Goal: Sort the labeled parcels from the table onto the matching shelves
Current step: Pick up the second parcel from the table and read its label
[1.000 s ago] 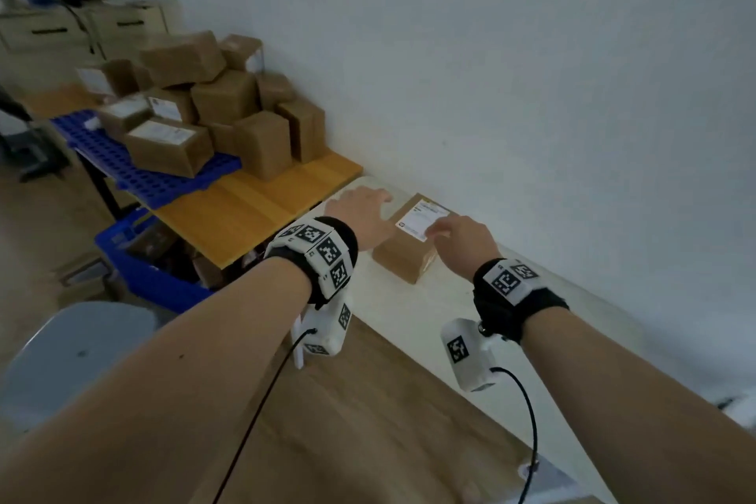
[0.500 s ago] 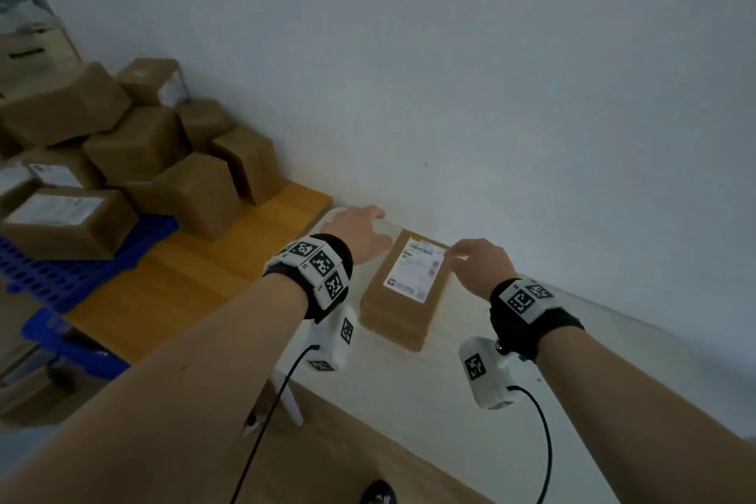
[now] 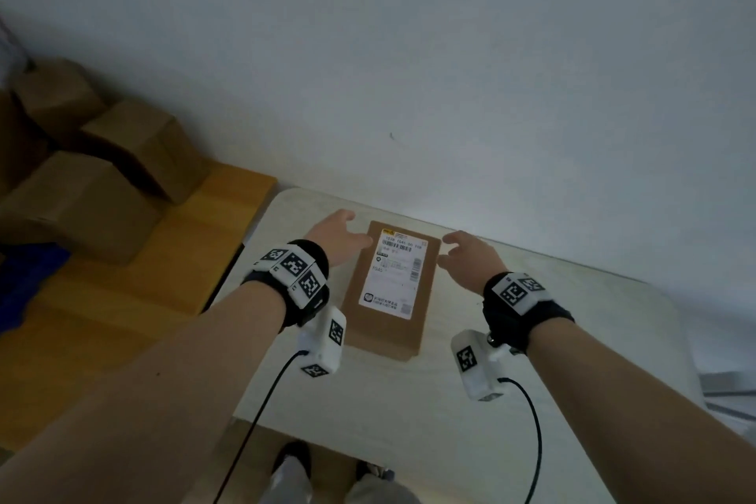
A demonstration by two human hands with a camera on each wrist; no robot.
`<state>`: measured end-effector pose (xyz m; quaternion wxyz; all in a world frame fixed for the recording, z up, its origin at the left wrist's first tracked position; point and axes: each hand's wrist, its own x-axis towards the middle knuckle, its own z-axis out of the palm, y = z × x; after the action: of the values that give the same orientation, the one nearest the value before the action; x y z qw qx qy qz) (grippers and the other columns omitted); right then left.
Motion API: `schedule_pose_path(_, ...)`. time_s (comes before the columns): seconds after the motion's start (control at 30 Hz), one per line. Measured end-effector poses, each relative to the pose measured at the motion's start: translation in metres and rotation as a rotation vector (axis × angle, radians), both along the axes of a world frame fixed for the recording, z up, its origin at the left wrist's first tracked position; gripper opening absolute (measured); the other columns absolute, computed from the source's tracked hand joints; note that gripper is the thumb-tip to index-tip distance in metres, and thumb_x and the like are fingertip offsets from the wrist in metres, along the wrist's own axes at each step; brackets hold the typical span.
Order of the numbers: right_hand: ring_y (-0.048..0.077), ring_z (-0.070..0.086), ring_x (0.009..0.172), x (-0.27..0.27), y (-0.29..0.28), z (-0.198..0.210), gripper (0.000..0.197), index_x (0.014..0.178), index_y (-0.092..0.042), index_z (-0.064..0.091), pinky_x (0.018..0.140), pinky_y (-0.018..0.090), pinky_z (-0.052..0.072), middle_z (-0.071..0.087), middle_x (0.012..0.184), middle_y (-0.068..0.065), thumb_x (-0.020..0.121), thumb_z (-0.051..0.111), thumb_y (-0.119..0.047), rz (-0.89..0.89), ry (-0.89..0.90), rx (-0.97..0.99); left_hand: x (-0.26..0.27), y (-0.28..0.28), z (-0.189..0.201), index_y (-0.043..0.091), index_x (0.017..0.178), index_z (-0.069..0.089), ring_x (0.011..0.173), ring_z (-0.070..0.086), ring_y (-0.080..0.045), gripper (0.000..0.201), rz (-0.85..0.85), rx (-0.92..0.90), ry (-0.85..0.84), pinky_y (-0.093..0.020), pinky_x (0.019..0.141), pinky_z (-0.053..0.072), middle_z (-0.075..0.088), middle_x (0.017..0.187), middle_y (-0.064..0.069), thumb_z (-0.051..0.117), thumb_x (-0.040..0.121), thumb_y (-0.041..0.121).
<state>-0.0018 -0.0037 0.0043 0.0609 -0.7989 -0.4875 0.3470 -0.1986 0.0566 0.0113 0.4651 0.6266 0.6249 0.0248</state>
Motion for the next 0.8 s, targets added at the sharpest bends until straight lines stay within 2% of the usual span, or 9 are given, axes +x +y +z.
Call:
schedule_pose_path(0.17, 0.025, 0.05, 0.128, -0.004, 0.005, -0.01, 0.052, 0.14, -0.013, 0.046, 0.103, 0.032, 0.037, 0.055, 0.14, 0.007, 0.094, 0.05, -0.037, -0.046, 0.026, -0.086, 0.007, 0.017, -0.025, 0.009, 0.154, 0.022, 0.143, 0.034, -0.029, 0.074, -0.075, -0.116, 0.018, -0.038, 0.114, 0.032, 0.031, 0.159, -0.012, 0.055, 0.093, 0.035)
schedule_pose_path(0.3, 0.027, 0.053, 0.125, -0.004, 0.007, -0.019, 0.051, 0.133, -0.007, 0.056, 0.104, 0.036, 0.04, 0.058, 0.137, 0.01, 0.096, 0.045, -0.04, -0.063, 0.052, -0.136, 0.011, 0.022, -0.041, 0.007, 0.155, 0.021, 0.139, 0.039, -0.03, 0.075, -0.093, -0.198, 0.002, -0.043, 0.109, 0.039, 0.033, 0.157, -0.011, 0.054, 0.094, 0.038)
schedule_pose_path(0.37, 0.03, 0.058, 0.118, -0.005, 0.006, -0.02, 0.053, 0.124, -0.001, 0.062, 0.1, 0.038, 0.044, 0.063, 0.128, 0.015, 0.096, 0.043, -0.042, -0.102, 0.079, -0.151, 0.013, 0.023, -0.047, 0.007, 0.153, 0.027, 0.133, 0.045, -0.029, 0.071, -0.079, -0.246, -0.012, -0.041, 0.1, 0.046, 0.041, 0.152, -0.011, 0.053, 0.094, 0.038)
schedule_pose_path(0.47, 0.033, 0.063, 0.11, -0.005, 0.005, -0.025, 0.062, 0.117, 0.006, 0.064, 0.099, 0.043, 0.048, 0.067, 0.119, 0.02, 0.095, 0.042, -0.048, -0.166, 0.108, -0.153, 0.013, 0.025, -0.054, 0.008, 0.139, 0.046, 0.122, 0.055, -0.027, 0.056, -0.067, -0.326, -0.054, -0.04, 0.091, 0.05, 0.058, 0.136, -0.009, 0.052, 0.094, 0.041)
schedule_pose_path(0.53, 0.032, 0.064, 0.109, -0.005, 0.004, -0.029, 0.064, 0.117, 0.004, 0.064, 0.098, 0.044, 0.048, 0.068, 0.118, 0.019, 0.094, 0.041, -0.051, -0.193, 0.143, -0.166, 0.013, 0.026, -0.055, 0.008, 0.136, 0.048, 0.12, 0.057, -0.027, 0.055, -0.053, -0.367, -0.08, -0.04, 0.089, 0.051, 0.06, 0.132, -0.01, 0.052, 0.094, 0.042)
schedule_pose_path(0.6, 0.028, 0.065, 0.107, -0.007, 0.004, -0.03, 0.06, 0.118, -0.003, 0.064, 0.097, 0.041, 0.049, 0.068, 0.118, 0.013, 0.094, 0.04, -0.053, -0.214, 0.197, -0.182, 0.013, 0.027, -0.055, 0.009, 0.138, 0.047, 0.121, 0.056, -0.028, 0.056, -0.048, -0.406, -0.104, -0.041, 0.086, 0.051, 0.06, 0.133, -0.01, 0.052, 0.094, 0.042)
schedule_pose_path(0.67, 0.026, 0.065, 0.104, -0.01, 0.004, -0.03, 0.053, 0.121, -0.009, 0.06, 0.095, 0.039, 0.05, 0.067, 0.118, 0.008, 0.094, 0.041, -0.051, -0.237, 0.257, -0.18, 0.013, 0.028, -0.054, 0.011, 0.138, 0.047, 0.12, 0.057, -0.03, 0.054, -0.047, -0.447, -0.121, -0.043, 0.088, 0.052, 0.06, 0.132, -0.01, 0.052, 0.094, 0.043)
schedule_pose_path(0.8, 0.022, 0.063, 0.096, -0.018, 0.005, -0.03, 0.049, 0.128, -0.01, 0.055, 0.096, 0.038, 0.051, 0.064, 0.109, 0.002, 0.093, 0.048, -0.045, -0.298, 0.354, -0.146, 0.01, 0.03, -0.049, 0.01, 0.136, 0.049, 0.12, 0.058, -0.031, 0.051, -0.048, -0.474, -0.148, -0.048, 0.093, 0.052, 0.062, 0.13, -0.011, 0.053, 0.095, 0.039)
